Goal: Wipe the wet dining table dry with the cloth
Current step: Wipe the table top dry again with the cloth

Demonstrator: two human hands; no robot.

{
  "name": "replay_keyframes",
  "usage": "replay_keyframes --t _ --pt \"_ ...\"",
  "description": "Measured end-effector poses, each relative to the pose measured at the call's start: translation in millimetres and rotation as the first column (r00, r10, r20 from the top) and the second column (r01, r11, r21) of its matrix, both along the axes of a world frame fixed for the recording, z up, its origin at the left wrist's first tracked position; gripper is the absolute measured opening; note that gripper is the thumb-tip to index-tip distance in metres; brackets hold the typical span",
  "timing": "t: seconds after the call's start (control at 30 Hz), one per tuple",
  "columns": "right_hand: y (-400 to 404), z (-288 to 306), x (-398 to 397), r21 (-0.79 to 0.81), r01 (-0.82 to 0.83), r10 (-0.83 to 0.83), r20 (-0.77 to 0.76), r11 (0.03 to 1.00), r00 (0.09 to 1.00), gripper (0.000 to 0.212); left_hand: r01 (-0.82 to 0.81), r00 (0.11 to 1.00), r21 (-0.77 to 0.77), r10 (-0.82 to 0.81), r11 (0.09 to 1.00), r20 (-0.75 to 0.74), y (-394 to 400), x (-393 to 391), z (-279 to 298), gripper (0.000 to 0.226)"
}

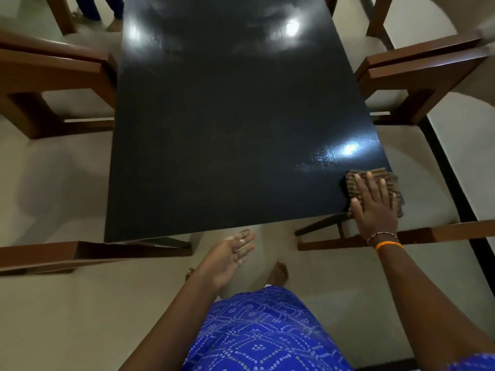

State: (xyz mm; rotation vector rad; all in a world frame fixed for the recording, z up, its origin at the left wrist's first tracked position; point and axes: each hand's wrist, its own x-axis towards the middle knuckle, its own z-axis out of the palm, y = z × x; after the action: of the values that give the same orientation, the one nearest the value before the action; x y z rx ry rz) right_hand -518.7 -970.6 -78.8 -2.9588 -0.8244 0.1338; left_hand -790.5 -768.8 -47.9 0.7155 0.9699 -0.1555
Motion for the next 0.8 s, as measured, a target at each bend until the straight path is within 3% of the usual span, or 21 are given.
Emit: replay_keyframes --t 0.13,0.2,0.33,0.43,0.53,0.63,0.8 --pt "30 -6 -23 0.044 0.163 -0.160 -0.054 0.986 0.986 0.066 -0.054 0.998 -0.023 0.054 0.998 0.020 -3 5 4 0.040" --pt "57 -8 -47 0.035 0.149 -0.146 -0.068 0.988 0.987 0.064 -0.083 0.996 -0.040 0.084 0.996 0.022 -5 8 6 0.041" --pt "118 -11 -110 0.042 -0.219 0.222 -0.105 0.975 0.969 0.067 -0.133 0.991 -0.068 0.133 0.989 -0.003 -12 17 11 0.043" --pt "141 -13 -136 0.108 -0.527 0.538 -0.178 0.843 0.824 0.066 -0.181 0.983 -0.044 0.179 0.983 -0.036 -19 25 14 0.039" --pt "133 -13 -114 0.113 -0.647 0.657 -0.121 0.754 0.744 0.064 -0.185 0.982 -0.026 0.183 0.982 -0.045 -29 37 16 0.039" --pt "112 -11 -78 0.087 -0.635 0.640 -0.076 0.768 0.764 0.066 -0.154 0.987 -0.036 0.153 0.987 -0.040 -38 49 15 0.041" --pt "47 -6 -1 0.120 -0.377 0.384 -0.039 0.919 0.923 0.067 -0.128 0.992 -0.052 0.128 0.990 -0.003 -61 70 10 0.042"
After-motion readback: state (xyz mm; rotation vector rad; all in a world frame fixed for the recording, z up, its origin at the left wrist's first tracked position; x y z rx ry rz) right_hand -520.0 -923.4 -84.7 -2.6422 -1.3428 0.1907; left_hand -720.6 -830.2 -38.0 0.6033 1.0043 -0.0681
